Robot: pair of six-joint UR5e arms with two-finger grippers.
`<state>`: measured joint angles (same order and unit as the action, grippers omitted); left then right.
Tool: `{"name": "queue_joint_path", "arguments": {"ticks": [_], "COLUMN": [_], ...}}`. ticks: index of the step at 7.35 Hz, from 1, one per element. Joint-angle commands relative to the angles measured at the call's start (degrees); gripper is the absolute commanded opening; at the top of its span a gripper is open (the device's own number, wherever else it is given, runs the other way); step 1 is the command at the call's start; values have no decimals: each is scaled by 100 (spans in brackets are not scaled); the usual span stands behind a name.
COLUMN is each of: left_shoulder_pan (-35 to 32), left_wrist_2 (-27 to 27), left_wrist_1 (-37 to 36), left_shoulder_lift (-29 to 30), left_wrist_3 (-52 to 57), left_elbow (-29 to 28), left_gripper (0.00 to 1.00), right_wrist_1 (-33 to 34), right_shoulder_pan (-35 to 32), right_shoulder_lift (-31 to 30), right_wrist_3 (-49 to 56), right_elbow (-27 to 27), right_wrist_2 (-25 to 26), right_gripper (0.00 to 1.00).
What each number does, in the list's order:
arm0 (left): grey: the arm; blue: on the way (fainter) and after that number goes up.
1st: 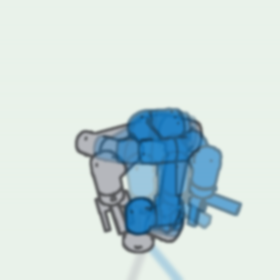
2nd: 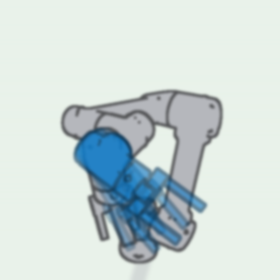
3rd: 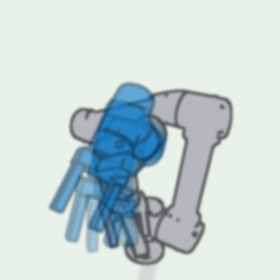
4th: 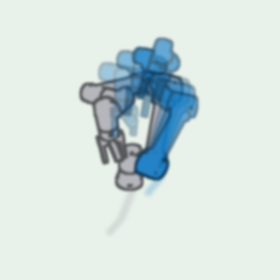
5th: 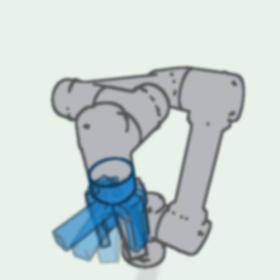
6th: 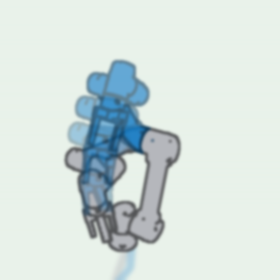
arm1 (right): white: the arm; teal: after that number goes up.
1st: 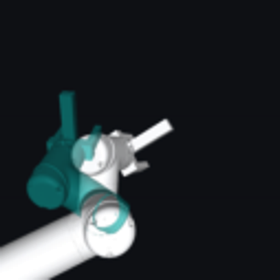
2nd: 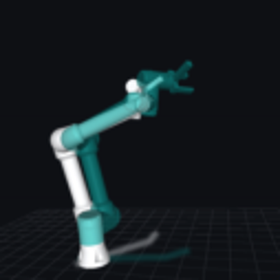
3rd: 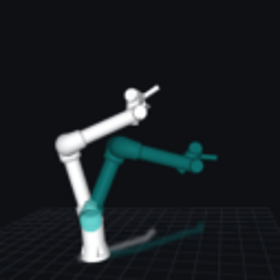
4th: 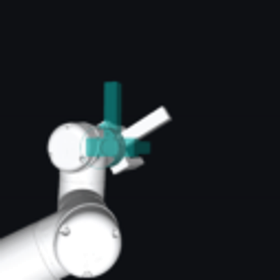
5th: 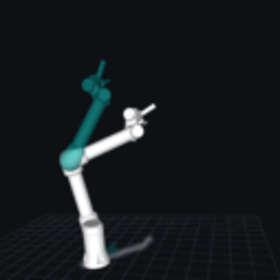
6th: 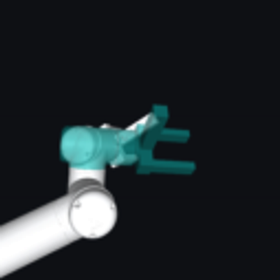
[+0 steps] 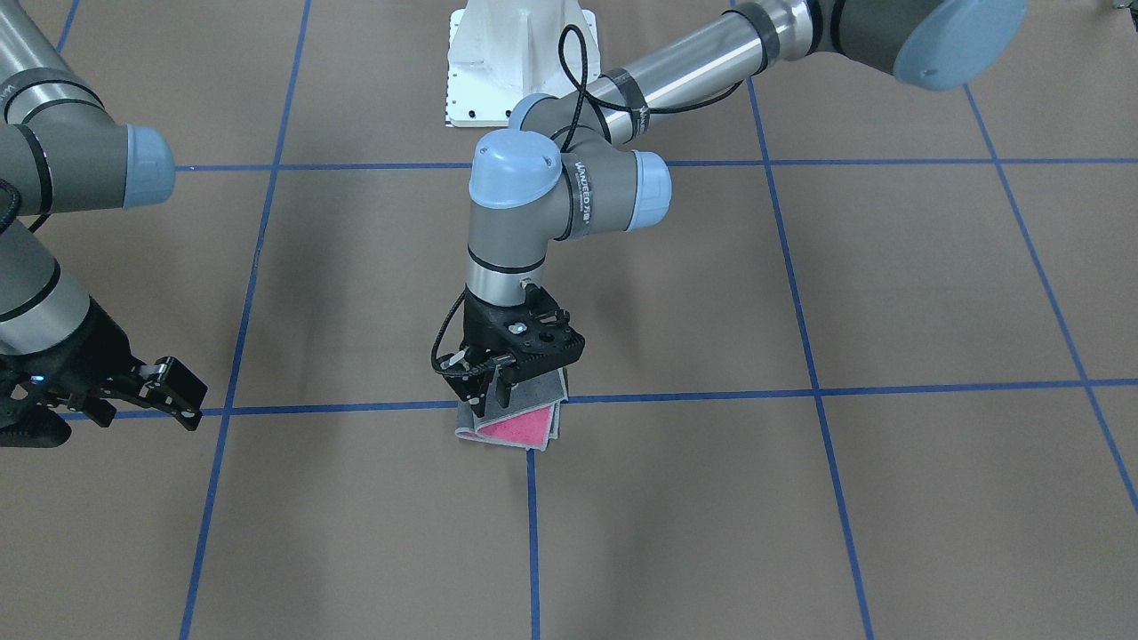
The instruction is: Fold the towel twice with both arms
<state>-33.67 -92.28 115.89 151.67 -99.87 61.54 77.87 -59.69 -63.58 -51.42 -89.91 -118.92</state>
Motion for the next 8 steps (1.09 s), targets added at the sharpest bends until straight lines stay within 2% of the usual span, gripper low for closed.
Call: {"name": "queue_joint_path", "arguments": {"ticks": [1,3,5,7,8], "left_shoulder_pan": [-8,-8,-17,-86,-287], "left_wrist_2": [-1,-18,-71,-236,-612], "left_wrist_1": [21,12,-75,-328,-853], "left_shoulder_lift": [38,65,13,-407,-671], "left_wrist_3": [-24,89,702,1536,2028], "left_elbow": [7,33,147,681,1128], "left_gripper": [99,99,99,99,99], "right_wrist_1": [0,0,0,9,9], "right_shoulder_pan": [-7,-7,-34,-305,-550], "right_shoulder_lift": [-5,-40,-119,-347,-539], "right_wrist_3": [0,18,148,735,1217], "right_elbow": [0,0,0,0,9], "right_wrist_2": [0,-9,-9,-104,-236], "right_gripper": [100,100,100,100,100]}}
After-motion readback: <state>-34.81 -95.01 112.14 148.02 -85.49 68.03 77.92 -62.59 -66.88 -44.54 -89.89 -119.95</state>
